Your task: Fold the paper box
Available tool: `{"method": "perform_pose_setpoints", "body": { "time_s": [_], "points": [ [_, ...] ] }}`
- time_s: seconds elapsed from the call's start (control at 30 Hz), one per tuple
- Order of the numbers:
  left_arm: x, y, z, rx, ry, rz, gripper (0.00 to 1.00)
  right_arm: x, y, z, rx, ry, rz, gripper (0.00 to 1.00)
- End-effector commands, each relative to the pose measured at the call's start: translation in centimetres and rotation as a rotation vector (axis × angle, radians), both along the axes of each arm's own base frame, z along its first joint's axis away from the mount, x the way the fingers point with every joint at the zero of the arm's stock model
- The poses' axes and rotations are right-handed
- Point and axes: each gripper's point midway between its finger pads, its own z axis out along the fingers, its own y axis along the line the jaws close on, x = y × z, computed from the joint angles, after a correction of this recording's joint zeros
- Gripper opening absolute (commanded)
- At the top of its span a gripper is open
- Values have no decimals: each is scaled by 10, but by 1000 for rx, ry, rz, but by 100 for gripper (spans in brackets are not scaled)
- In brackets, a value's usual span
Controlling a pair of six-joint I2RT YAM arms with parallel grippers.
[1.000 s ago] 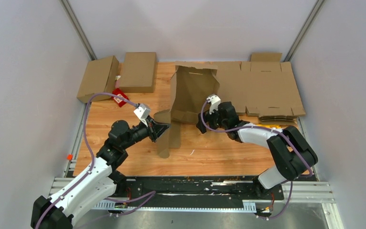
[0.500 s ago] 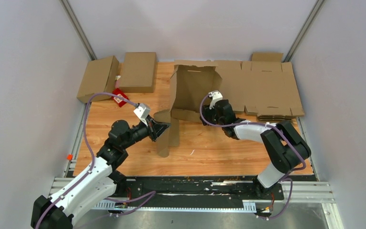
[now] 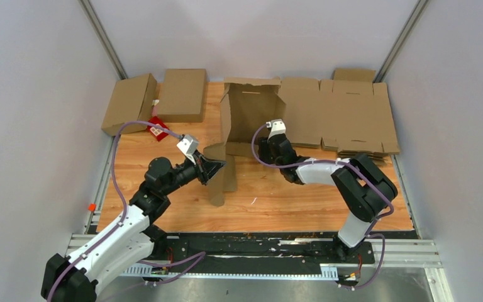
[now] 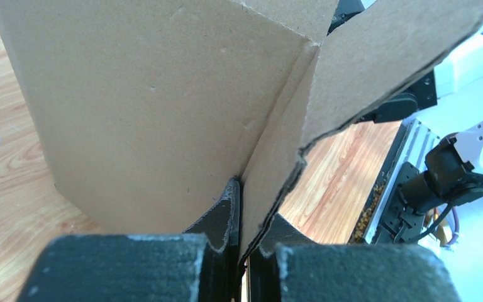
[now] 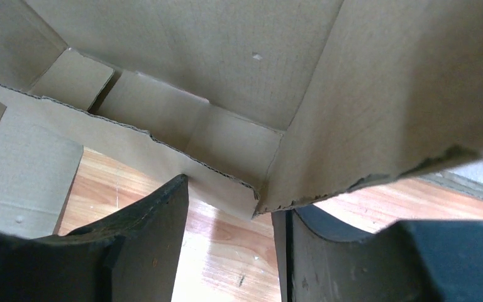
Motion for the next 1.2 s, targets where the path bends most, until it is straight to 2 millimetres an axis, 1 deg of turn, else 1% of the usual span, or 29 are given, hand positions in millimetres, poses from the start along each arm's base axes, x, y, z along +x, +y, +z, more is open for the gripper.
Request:
{"method": "perform_pose_setpoints", "body": {
  "time_s": [0.0, 0.07, 0.1, 0.17, 0.2, 0.27, 0.37, 0.43, 0.5, 0.6, 0.7, 0.9, 1.0, 1.07, 1.17],
  "points": [
    [-8, 4, -35, 20, 188, 28, 6, 15, -1, 18, 40, -41, -139, 51],
    [-8, 7, -36, 23, 200, 45, 6, 18, -2, 19, 32, -47, -155, 54],
    [-8, 8, -37, 24, 202, 51, 6, 20, -2, 21, 27, -52, -158, 60],
    [-8, 9, -38, 24, 206, 58, 6, 21, -1, 24, 20, -58, -147, 67],
    [-8, 9, -38, 23, 211, 60, 6, 22, 0, 25, 17, -62, -142, 69],
    [-8, 9, -38, 23, 216, 61, 6, 24, 1, 25, 10, -58, -138, 70],
    [-8, 9, -39, 22, 220, 58, 6, 26, 1, 20, -4, -40, -132, 68],
    [-8, 9, -39, 23, 220, 58, 6, 27, 2, 14, -11, -24, -127, 64],
    [-8, 9, -40, 25, 219, 56, 6, 27, 3, 7, -24, -8, -125, 62],
    [-8, 9, -42, 29, 218, 56, 6, 27, 3, -6, -55, 22, -122, 62],
    [-9, 9, -43, 33, 218, 54, 6, 28, 1, -22, -113, 69, -125, 57],
    [-10, 9, -46, 36, 223, 54, 6, 22, -10, -53, -195, 138, -151, 57],
    [-10, 9, -47, 38, 228, 53, 6, 19, -14, -61, -217, 161, -154, 58],
    [-10, 9, -47, 37, 232, 50, 6, 16, -14, -63, -217, 171, -147, 56],
    [-12, 9, -46, 33, 238, 46, 6, 11, -14, -61, -238, 156, -153, 53]
  ]
}}
